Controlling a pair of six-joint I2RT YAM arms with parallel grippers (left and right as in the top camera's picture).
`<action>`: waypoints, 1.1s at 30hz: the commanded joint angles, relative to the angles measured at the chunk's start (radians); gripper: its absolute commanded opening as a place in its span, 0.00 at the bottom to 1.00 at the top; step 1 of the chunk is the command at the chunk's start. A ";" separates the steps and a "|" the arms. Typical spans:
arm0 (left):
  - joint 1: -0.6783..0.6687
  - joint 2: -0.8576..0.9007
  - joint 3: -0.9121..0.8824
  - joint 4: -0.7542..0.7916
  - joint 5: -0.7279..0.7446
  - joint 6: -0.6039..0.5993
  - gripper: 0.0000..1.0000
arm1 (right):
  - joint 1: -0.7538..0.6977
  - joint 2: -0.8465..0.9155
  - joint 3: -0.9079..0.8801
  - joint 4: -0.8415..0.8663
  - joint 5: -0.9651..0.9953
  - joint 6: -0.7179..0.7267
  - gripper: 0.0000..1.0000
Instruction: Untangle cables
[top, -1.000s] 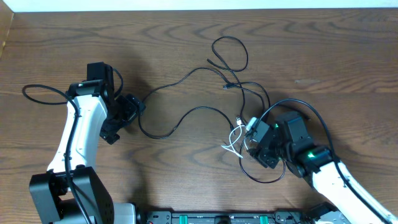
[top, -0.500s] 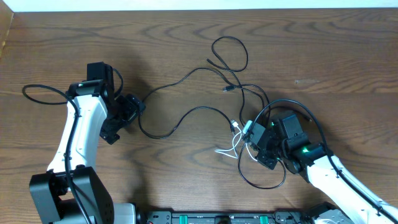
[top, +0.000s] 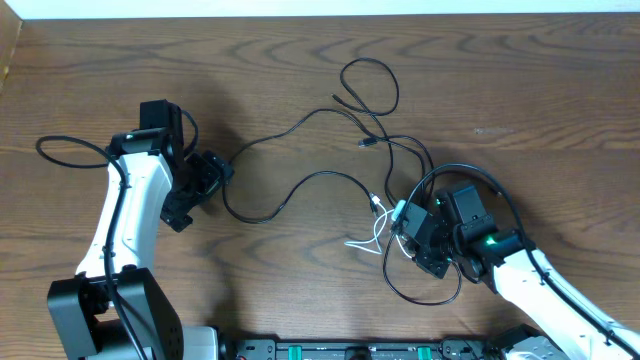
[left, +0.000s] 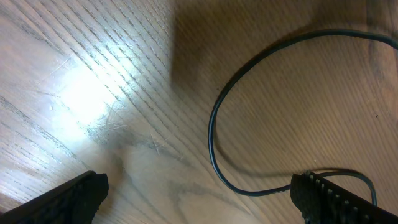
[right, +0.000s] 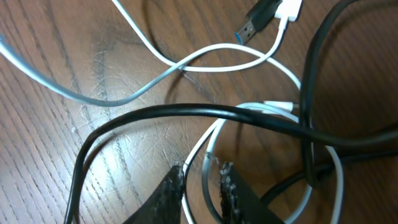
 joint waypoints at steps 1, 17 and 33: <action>0.000 0.000 0.003 -0.002 -0.021 -0.009 0.99 | -0.002 0.047 0.006 0.000 -0.006 -0.023 0.17; 0.000 0.000 0.003 -0.003 -0.021 -0.009 0.99 | -0.002 0.151 0.007 0.049 0.013 -0.018 0.79; 0.000 0.000 0.003 -0.002 -0.021 -0.009 0.99 | -0.002 0.100 0.076 0.008 0.062 0.031 0.01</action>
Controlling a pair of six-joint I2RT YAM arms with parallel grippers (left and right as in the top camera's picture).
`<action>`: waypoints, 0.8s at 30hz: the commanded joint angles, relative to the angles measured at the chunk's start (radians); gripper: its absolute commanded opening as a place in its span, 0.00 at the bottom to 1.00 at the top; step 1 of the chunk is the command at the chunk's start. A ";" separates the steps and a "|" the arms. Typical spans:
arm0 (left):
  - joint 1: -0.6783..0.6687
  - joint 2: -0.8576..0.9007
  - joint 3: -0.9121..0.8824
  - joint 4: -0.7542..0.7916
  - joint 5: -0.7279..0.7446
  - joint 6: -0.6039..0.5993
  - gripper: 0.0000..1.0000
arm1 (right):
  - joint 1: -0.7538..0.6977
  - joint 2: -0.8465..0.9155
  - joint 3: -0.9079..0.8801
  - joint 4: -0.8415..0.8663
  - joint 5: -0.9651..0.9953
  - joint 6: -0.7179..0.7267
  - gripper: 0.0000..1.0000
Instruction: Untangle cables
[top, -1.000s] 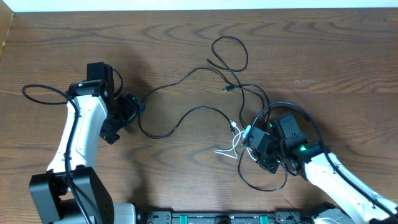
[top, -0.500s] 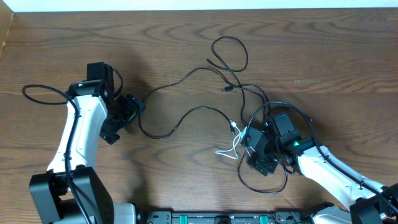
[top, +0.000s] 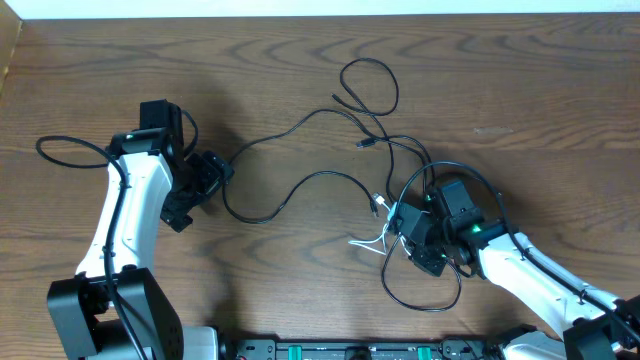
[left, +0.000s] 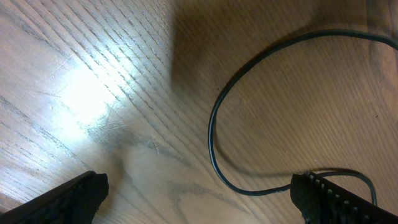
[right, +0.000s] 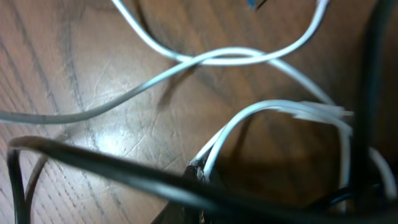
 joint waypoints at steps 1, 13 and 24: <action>0.000 0.000 0.002 -0.002 -0.021 -0.009 0.99 | -0.002 -0.058 0.055 -0.023 0.047 0.061 0.01; 0.000 0.000 0.002 -0.002 -0.021 -0.009 0.99 | -0.002 -0.497 0.250 0.173 0.235 0.250 0.01; 0.000 0.000 0.002 -0.002 -0.021 -0.009 0.99 | -0.002 -0.504 0.250 0.654 0.312 0.304 0.01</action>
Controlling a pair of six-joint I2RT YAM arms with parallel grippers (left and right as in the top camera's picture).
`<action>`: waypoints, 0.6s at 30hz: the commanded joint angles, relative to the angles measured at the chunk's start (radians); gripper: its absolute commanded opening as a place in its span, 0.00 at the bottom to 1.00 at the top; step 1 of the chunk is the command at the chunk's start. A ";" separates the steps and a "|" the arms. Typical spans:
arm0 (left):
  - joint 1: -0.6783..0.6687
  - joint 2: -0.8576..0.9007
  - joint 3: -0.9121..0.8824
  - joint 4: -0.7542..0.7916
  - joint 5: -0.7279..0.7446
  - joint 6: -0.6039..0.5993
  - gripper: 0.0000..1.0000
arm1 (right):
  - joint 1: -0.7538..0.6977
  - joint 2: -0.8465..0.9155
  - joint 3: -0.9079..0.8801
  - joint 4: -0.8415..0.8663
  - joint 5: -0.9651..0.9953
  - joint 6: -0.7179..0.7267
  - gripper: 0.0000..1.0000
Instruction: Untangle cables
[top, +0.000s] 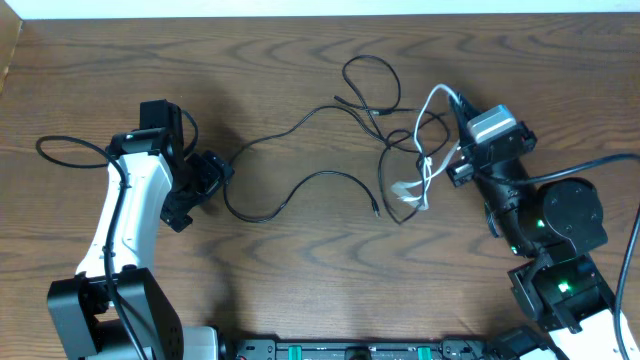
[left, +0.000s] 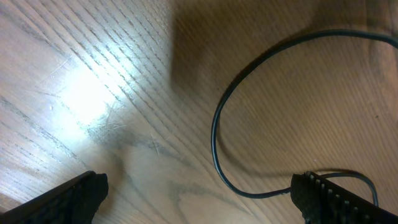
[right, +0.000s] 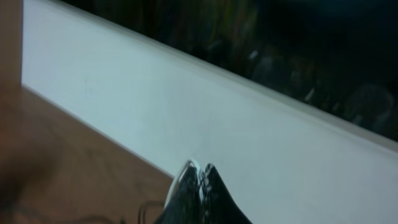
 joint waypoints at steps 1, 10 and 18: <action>0.000 0.000 0.002 -0.002 -0.021 -0.009 0.99 | -0.002 0.035 0.007 0.065 0.022 0.055 0.01; 0.000 0.000 0.002 -0.002 -0.021 -0.009 0.99 | -0.002 0.144 0.007 0.038 0.023 0.054 0.05; 0.000 0.000 0.002 -0.002 -0.021 -0.009 0.99 | -0.002 0.199 0.007 0.022 0.026 0.031 0.11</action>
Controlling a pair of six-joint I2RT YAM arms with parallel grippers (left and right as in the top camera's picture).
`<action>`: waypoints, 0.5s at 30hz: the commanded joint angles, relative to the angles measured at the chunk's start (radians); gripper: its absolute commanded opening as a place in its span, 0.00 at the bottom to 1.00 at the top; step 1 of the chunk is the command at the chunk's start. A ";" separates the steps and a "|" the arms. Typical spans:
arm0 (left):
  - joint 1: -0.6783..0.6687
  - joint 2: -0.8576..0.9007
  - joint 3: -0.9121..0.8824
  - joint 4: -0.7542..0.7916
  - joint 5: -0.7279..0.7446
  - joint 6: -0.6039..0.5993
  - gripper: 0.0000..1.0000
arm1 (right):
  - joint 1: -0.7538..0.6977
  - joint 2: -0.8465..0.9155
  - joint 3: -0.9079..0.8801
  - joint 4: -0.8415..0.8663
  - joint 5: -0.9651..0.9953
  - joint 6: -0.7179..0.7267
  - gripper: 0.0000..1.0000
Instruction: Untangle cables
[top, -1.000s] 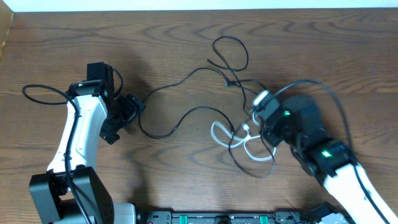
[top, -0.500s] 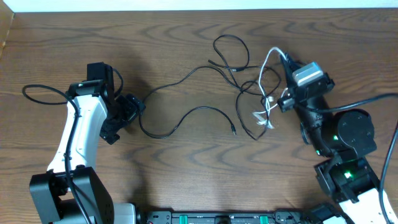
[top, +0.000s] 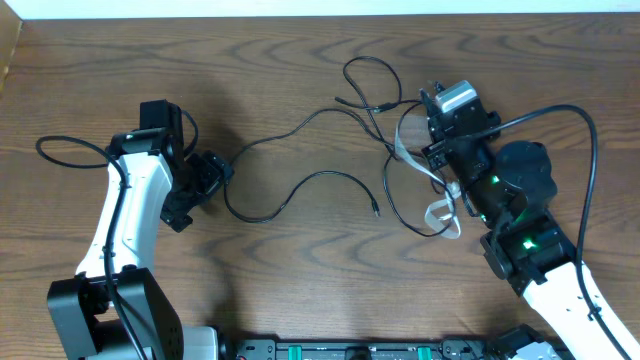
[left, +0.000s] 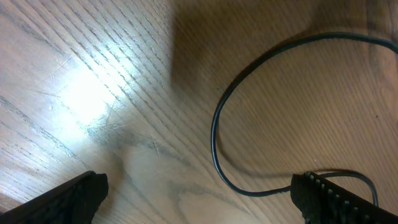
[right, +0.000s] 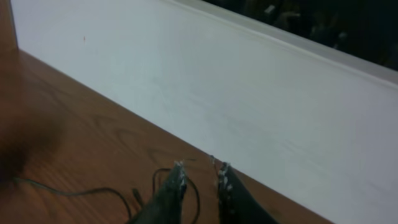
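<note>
Thin black cables (top: 290, 190) lie tangled across the middle of the wooden table (top: 300, 290), with loops at the far side (top: 372, 88). A white cable (top: 438, 205) hangs looped among the black strands below my raised right gripper (top: 432, 108). In the right wrist view that gripper (right: 200, 168) is open with nothing between its fingers, and black loops (right: 186, 183) show beneath it. My left gripper (top: 208, 178) stands low over the table. In its wrist view it (left: 199, 194) is wide open, and a black cable (left: 214, 134) curves toward its right finger (left: 329, 196).
A white wall (right: 249, 81) borders the table's far edge (top: 320, 17). A thick black lead (top: 560, 115) arcs over my right arm, and another (top: 60, 145) loops beside my left arm. A black rail (top: 350, 350) runs along the near edge.
My right gripper was shut on the white cable, held up high. Now it is open, and the white cable has dropped lower among the black strands. The left arm has not moved.
My right gripper was low at the tangle with a white cable between its nearly shut fingers. Then it was shut on that cable. Later it held the cable high toward the far side, dragging black strands along. Now the cable is let go. The left gripper stayed open throughout.
</note>
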 joint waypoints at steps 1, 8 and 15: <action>0.000 0.000 0.003 -0.002 -0.021 -0.009 0.99 | -0.002 -0.005 0.007 0.010 0.013 -0.005 0.08; 0.000 0.000 0.003 -0.002 -0.021 -0.009 0.99 | -0.002 -0.022 0.007 0.077 0.013 -0.004 0.05; 0.000 0.000 0.003 -0.002 -0.021 -0.009 0.99 | -0.002 -0.021 0.006 -0.174 0.085 0.007 0.39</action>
